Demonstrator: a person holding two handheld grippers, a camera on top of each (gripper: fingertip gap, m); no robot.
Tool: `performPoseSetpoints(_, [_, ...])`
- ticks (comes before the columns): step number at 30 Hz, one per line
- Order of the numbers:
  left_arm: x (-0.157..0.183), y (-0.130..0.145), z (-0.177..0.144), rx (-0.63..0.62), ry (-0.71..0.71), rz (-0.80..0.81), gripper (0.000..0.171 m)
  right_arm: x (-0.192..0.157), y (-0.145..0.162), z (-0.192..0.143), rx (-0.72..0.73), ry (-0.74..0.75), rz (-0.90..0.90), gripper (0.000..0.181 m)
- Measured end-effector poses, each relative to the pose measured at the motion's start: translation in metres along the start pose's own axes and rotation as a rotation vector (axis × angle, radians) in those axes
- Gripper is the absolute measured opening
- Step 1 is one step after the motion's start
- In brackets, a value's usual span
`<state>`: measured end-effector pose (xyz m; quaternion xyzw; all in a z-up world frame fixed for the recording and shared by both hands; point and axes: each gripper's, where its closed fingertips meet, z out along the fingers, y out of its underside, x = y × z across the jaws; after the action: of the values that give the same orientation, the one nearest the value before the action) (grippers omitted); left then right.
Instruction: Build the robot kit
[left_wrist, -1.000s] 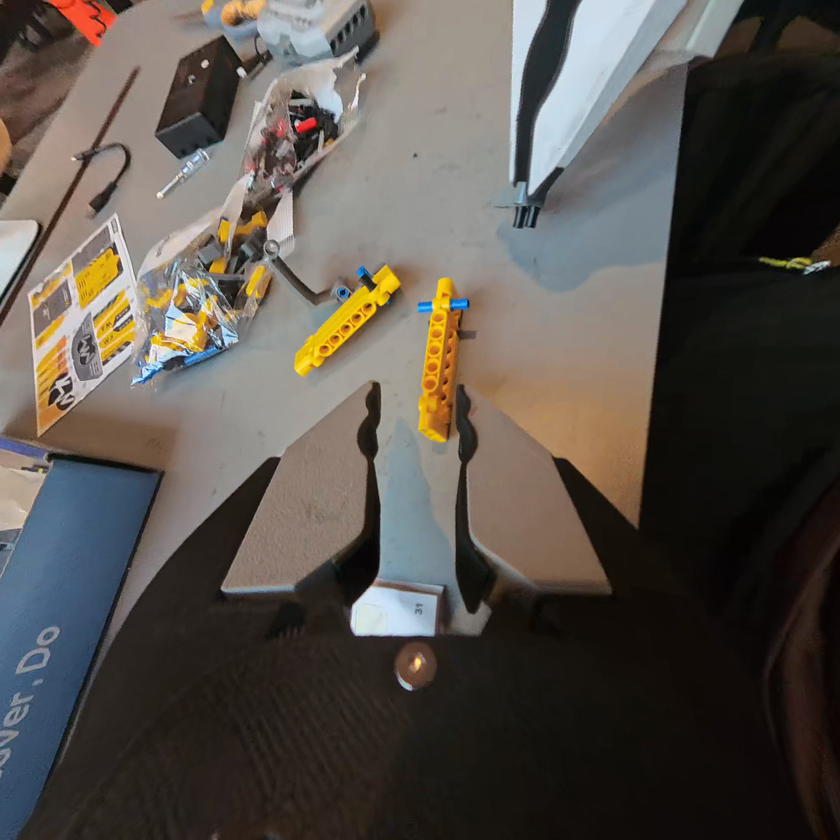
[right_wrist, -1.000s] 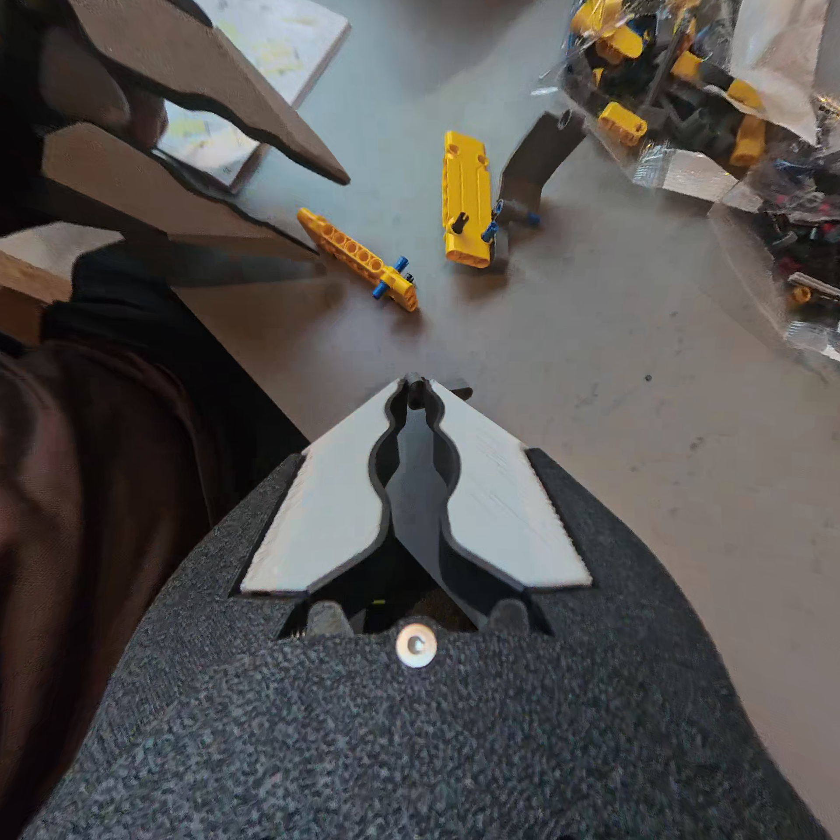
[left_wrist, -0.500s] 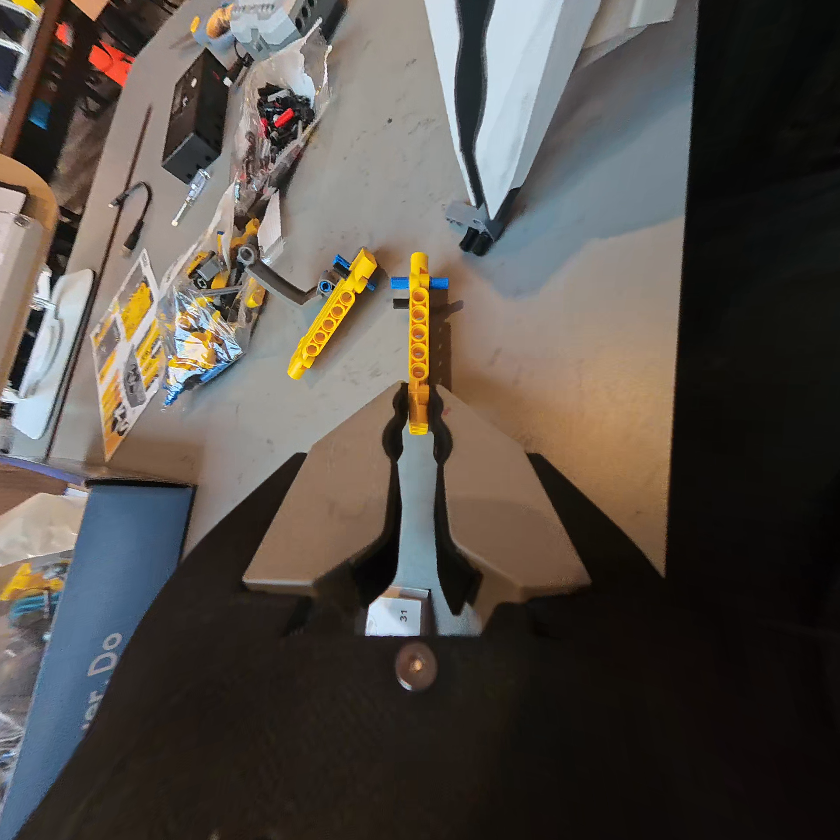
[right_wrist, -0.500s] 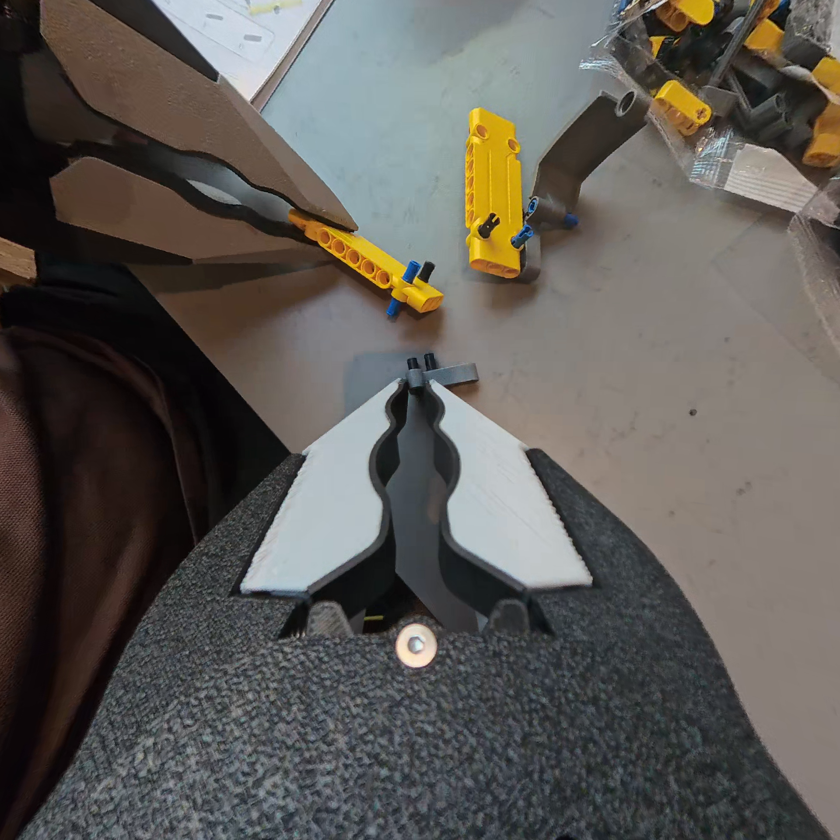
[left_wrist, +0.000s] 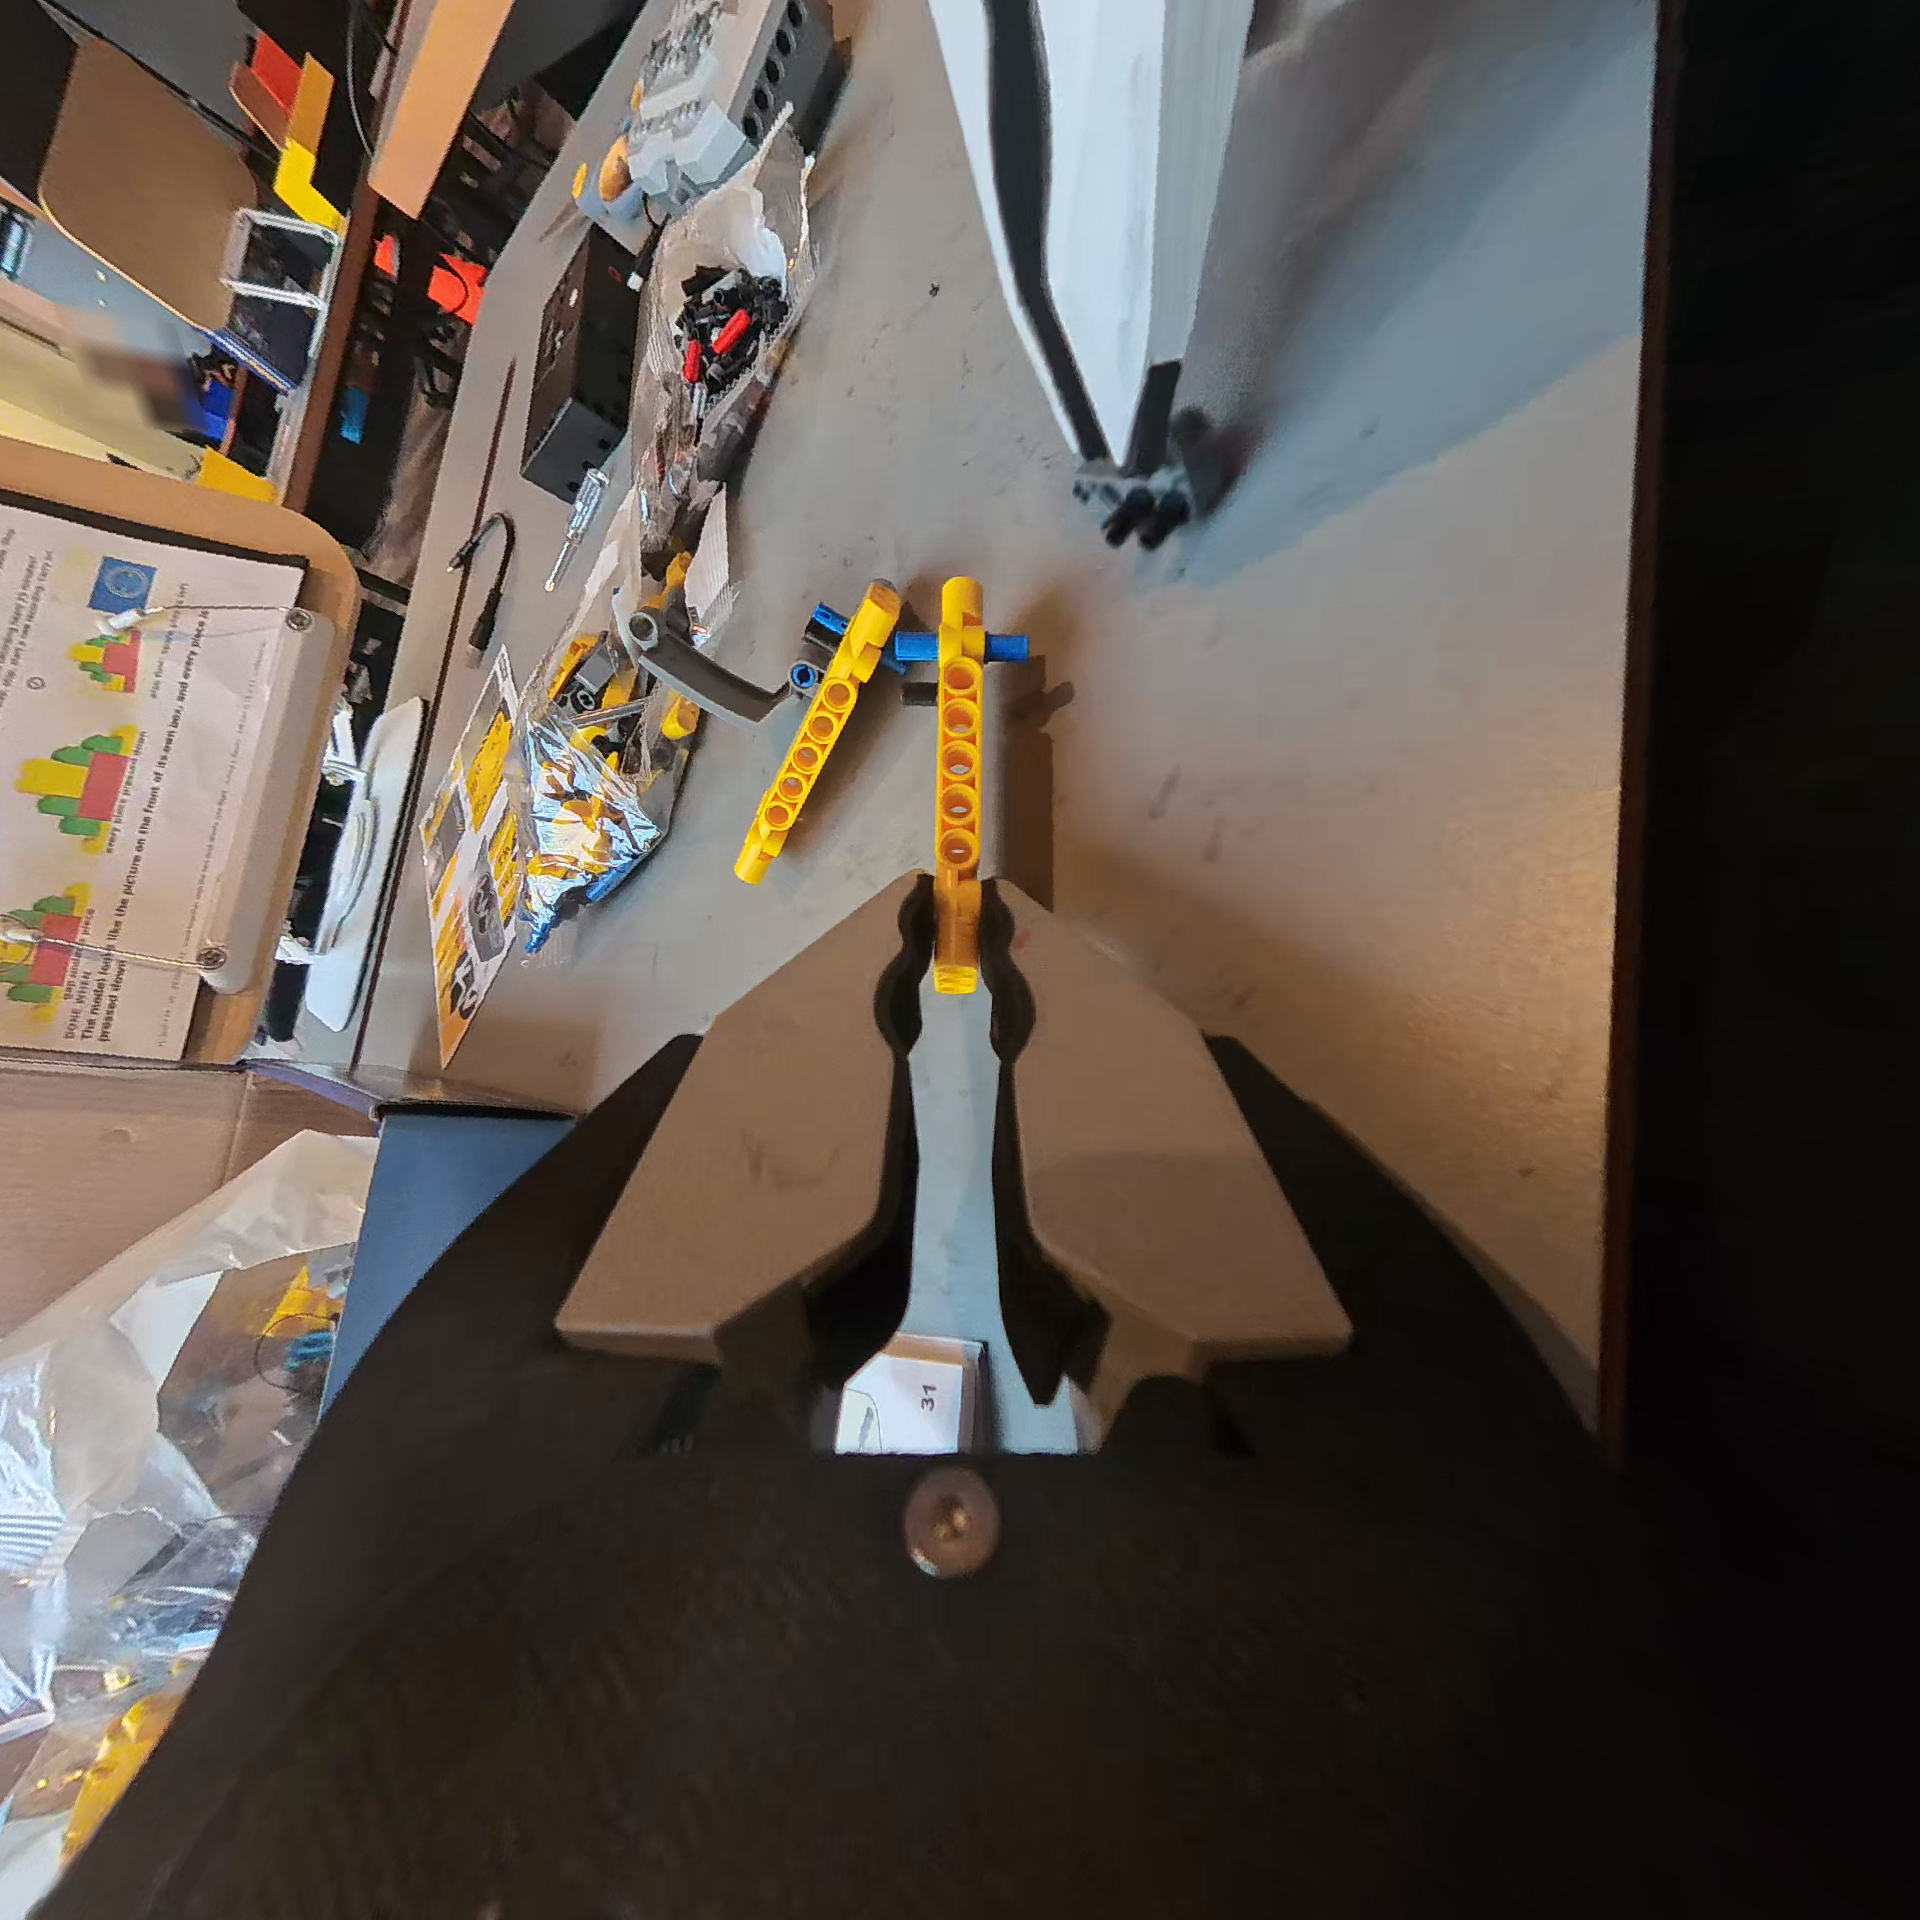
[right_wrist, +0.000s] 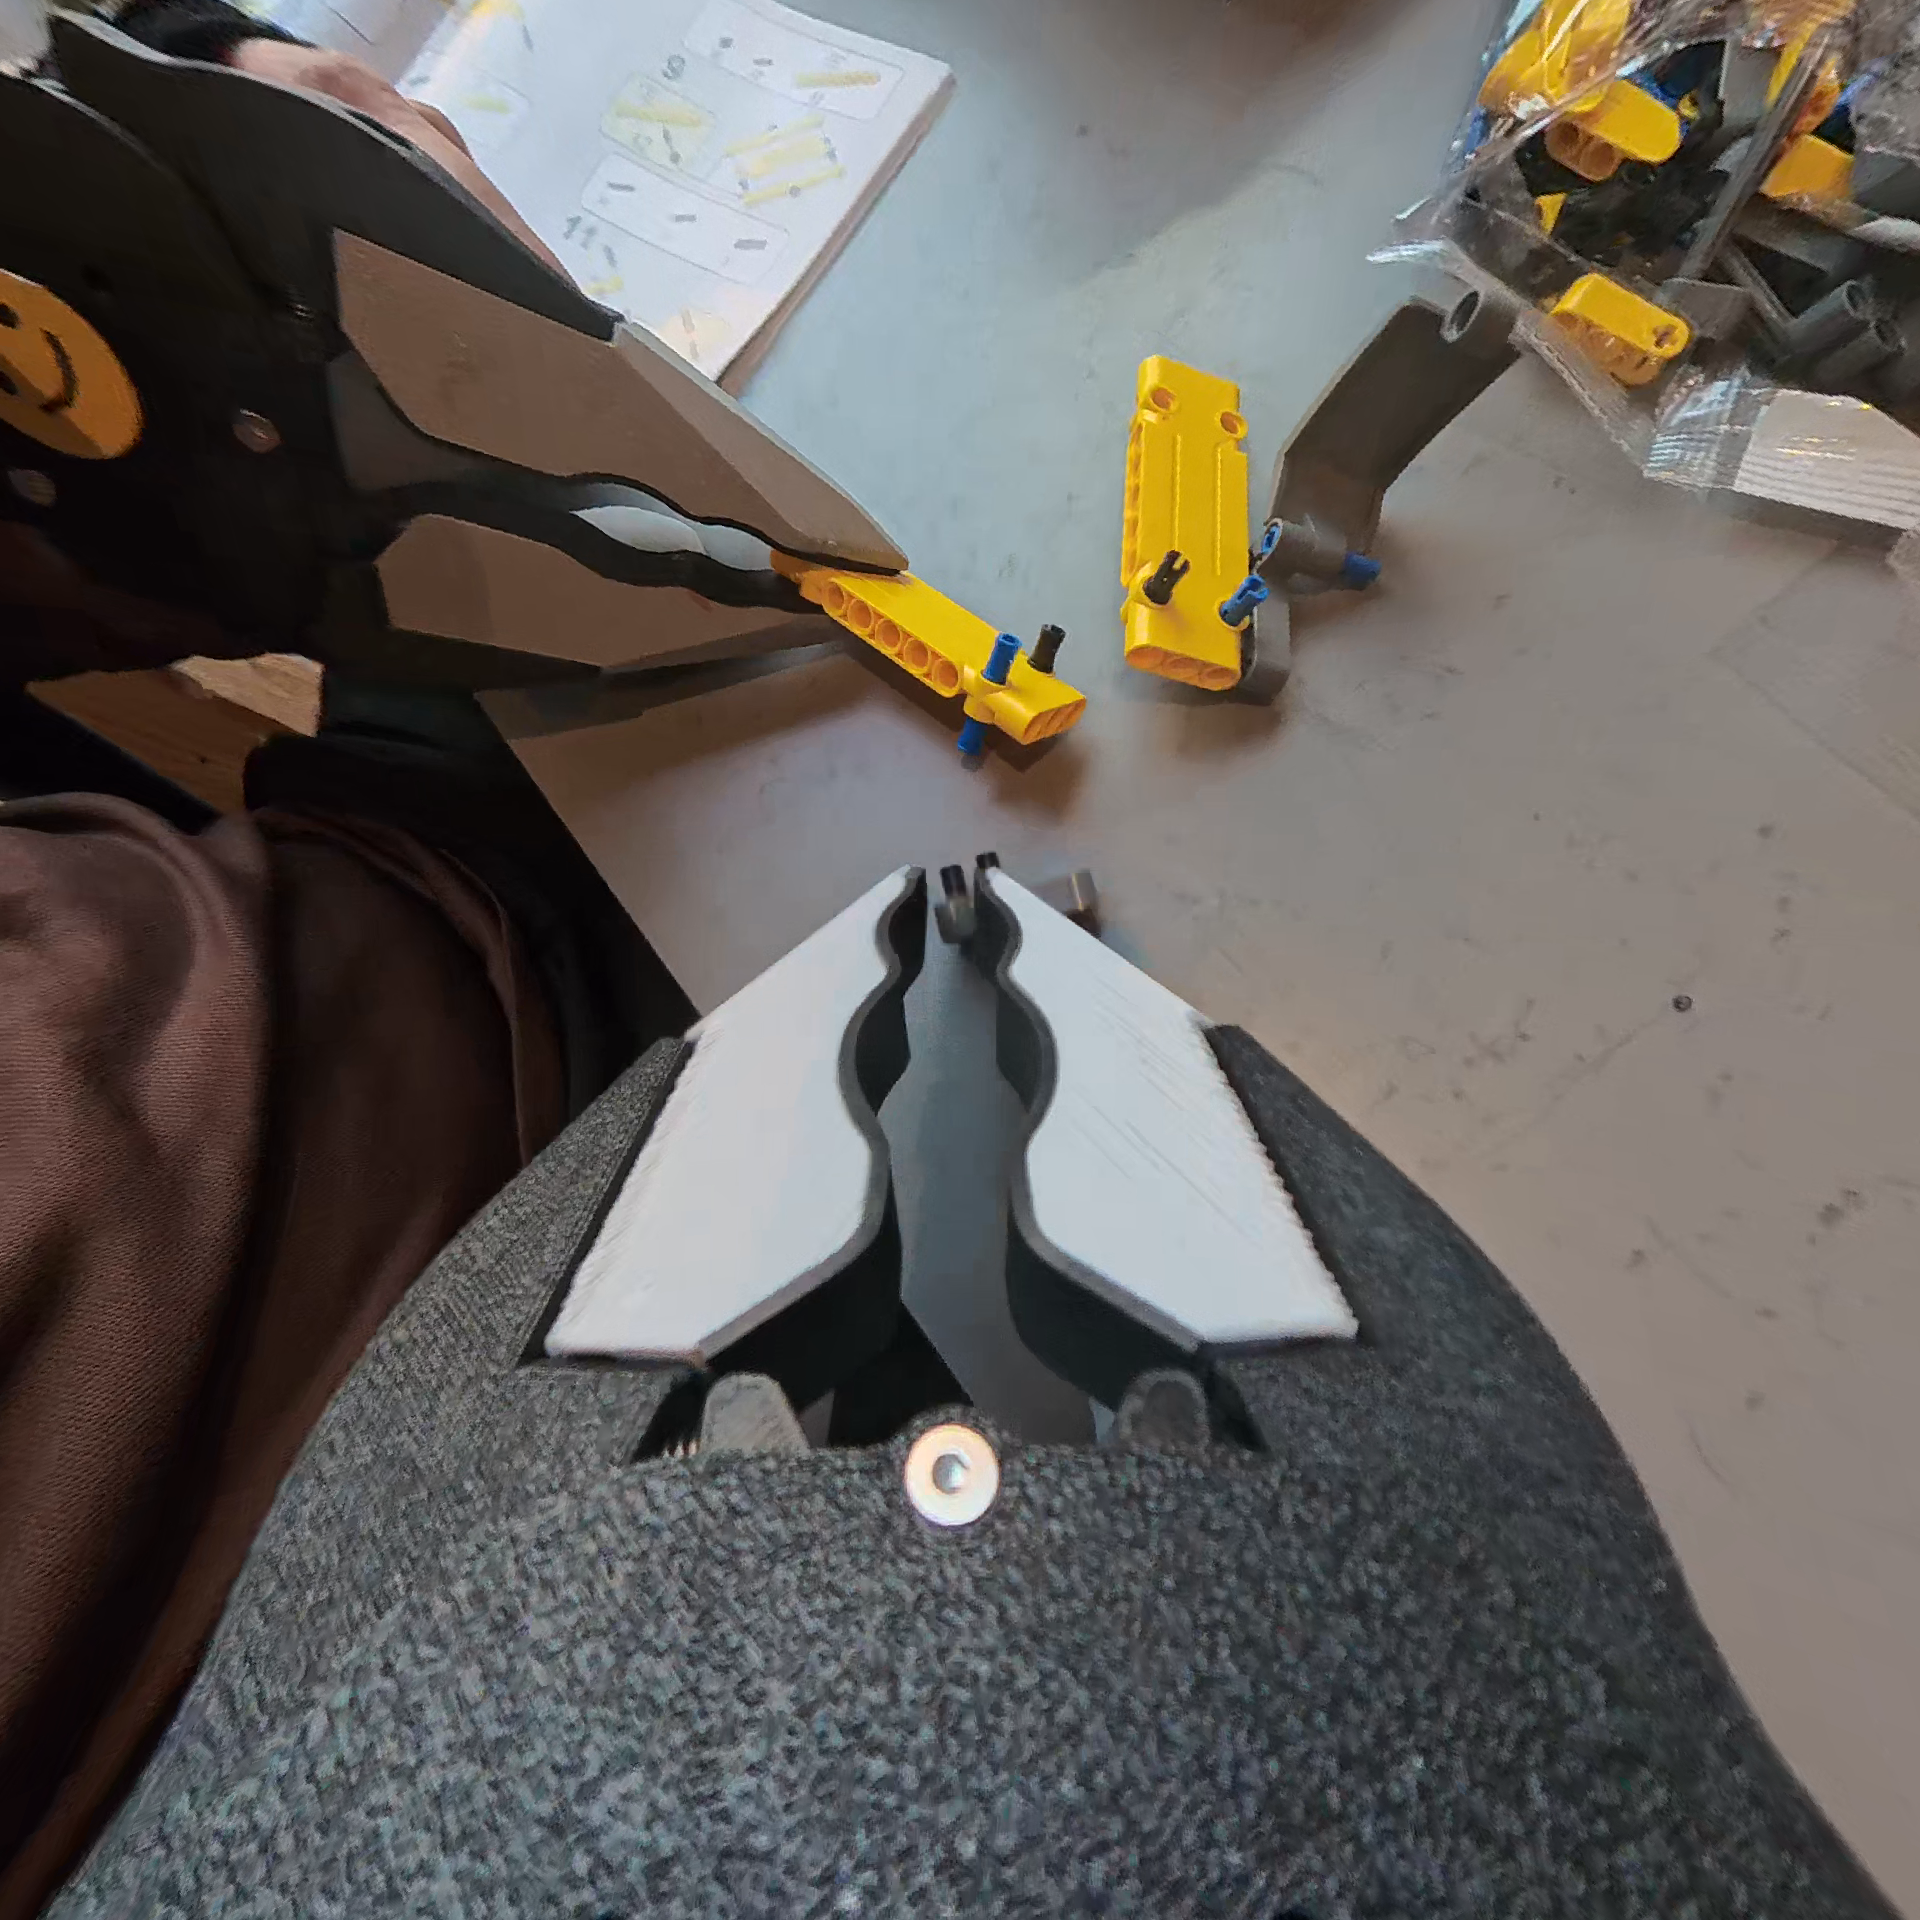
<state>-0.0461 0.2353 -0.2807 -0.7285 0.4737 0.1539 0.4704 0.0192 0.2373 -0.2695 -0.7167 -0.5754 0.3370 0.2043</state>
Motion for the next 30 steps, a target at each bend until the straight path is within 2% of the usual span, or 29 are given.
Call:
performPoseSetpoints(3, [-0.001,0.000,0.001,0.010,-0.021,0.042,0.005,-0.003,-0.002,-0.003,0.027,-0.033,-0.020,0.014])
performPoseSetpoints(9, [-0.003,0.001,0.001,0.009,-0.040,0.068,0.005,0.002,0.002,-0.030,0.060,-0.015,-0.211,0.016])
performPoseSetpoints(12, [-0.002,0.000,0.002,0.007,-0.056,0.108,0.005,0.010,0.008,-0.038,0.038,0.037,-0.329,0.016])
performPoseSetpoints(17, [-0.001,-0.001,0.002,-0.006,-0.092,0.162,0.005,0.012,0.014,-0.035,-0.044,0.034,-0.481,0.016])
performPoseSetpoints(22, [0.004,-0.003,-0.004,0.019,-0.070,0.144,0.005,0.001,0.005,-0.019,-0.061,-0.009,-0.443,0.017])
performPoseSetpoints(30, [0.009,0.000,-0.014,0.040,0.007,0.074,0.008,0.000,0.014,-0.004,-0.084,-0.026,-0.362,0.019])
